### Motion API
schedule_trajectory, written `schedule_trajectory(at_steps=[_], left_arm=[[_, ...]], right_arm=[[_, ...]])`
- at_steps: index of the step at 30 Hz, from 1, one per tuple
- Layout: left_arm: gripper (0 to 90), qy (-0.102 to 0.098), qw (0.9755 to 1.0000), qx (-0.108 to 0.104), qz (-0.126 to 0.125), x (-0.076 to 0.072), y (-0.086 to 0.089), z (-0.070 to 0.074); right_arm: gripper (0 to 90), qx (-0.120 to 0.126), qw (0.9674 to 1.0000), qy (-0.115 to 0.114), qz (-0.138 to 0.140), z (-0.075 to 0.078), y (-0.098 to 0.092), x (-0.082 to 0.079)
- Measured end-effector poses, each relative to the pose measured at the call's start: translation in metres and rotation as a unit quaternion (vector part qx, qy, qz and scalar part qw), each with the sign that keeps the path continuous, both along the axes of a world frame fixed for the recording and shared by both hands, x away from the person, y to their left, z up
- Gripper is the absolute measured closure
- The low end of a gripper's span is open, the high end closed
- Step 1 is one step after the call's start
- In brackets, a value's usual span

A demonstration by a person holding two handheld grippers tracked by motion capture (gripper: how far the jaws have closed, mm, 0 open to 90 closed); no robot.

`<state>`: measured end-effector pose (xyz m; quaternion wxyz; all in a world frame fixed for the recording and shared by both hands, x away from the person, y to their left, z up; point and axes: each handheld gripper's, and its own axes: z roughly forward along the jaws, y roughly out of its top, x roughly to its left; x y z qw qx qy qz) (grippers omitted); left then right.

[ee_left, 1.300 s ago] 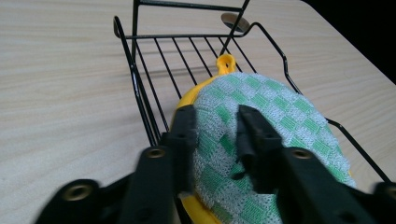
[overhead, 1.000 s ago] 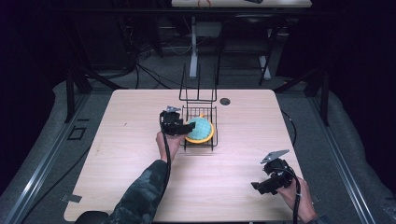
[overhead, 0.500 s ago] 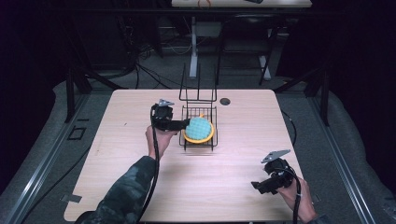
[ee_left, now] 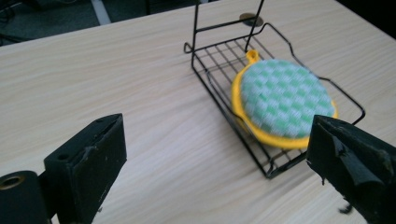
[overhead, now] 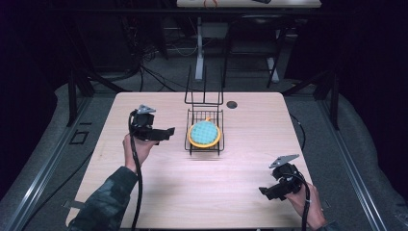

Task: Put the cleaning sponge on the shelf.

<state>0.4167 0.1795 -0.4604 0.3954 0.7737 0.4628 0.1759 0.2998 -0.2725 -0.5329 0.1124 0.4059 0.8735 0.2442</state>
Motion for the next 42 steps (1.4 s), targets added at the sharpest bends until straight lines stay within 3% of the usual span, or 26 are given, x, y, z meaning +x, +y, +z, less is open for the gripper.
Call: schedule_trajectory(at_steps=[10, 17, 21, 25, 28, 35, 42], left_arm=[[0.0, 0.022, 0.999, 0.022, 0.032, -0.025, 0.047, -0.012], [0.0, 0.042, 0.9972, 0.025, 0.057, -0.042, 0.075, -0.028], [0.0, 0.061, 0.9951, 0.029, 0.072, -0.051, 0.092, -0.042], [0.0, 0.087, 0.9914, 0.028, 0.094, -0.058, 0.107, -0.059], [0.0, 0.1, 0.9896, 0.036, 0.097, -0.061, 0.113, -0.067], [0.0, 0.115, 0.9883, 0.045, 0.09, -0.054, 0.115, -0.076], [0.0, 0.115, 0.9881, 0.046, 0.091, -0.053, 0.116, -0.078]], right_arm=[[5.1, -0.002, 1.0, -0.004, -0.005, 0.001, -0.001, -0.001], [5.2, 0.001, 0.9999, -0.006, -0.009, 0.001, -0.001, -0.002], [5.3, -0.004, 0.9999, -0.001, -0.01, 0.001, -0.002, -0.001], [5.3, -0.006, 0.9999, 0.0, -0.01, 0.0, -0.001, -0.001], [5.4, -0.007, 0.9999, 0.001, -0.009, -0.001, -0.001, 0.0], [5.7, -0.007, 1.0, 0.003, -0.005, -0.001, -0.001, 0.0], [5.8, -0.008, 1.0, 0.003, -0.004, -0.002, -0.002, 0.001]])
